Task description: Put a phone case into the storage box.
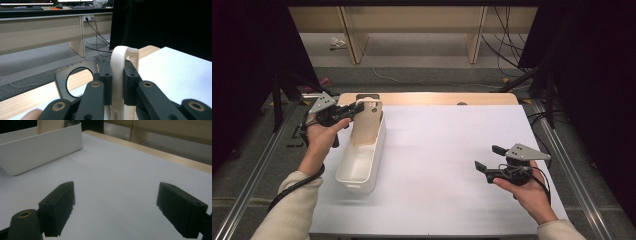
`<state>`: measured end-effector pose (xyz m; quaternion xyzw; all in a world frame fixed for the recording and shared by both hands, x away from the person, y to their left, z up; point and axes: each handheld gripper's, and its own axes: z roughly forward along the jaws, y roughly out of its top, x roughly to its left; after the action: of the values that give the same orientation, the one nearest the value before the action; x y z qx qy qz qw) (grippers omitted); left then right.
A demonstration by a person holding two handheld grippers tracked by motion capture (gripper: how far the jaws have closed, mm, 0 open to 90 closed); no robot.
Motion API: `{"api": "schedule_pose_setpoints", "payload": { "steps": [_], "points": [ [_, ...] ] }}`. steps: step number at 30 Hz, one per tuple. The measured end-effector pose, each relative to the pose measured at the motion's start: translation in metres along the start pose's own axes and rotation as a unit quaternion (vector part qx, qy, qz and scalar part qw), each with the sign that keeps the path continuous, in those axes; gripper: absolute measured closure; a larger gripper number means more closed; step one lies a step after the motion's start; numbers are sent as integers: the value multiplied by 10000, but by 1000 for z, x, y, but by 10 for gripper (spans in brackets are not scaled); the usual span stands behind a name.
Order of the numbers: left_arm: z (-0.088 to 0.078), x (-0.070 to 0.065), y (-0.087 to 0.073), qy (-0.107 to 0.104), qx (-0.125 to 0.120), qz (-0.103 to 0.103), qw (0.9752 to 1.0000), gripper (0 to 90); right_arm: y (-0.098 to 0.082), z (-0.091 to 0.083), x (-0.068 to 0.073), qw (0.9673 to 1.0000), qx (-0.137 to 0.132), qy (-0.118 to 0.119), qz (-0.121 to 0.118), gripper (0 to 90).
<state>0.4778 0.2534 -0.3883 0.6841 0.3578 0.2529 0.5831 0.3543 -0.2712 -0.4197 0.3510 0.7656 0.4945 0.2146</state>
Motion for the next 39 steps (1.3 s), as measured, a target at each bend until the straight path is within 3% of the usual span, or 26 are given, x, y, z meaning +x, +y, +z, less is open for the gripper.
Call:
{"api": "schedule_pose_setpoints", "payload": {
  "steps": [29,39],
  "points": [
    [11,6,-12,55,-62,-202,9998,806,-1,-1,0,10000,5,-5,22,161],
    [17,10,-19,133,67,-230,9996,804,-1,-1,-1,10000,-12,-1,31,162]
  ]
}}
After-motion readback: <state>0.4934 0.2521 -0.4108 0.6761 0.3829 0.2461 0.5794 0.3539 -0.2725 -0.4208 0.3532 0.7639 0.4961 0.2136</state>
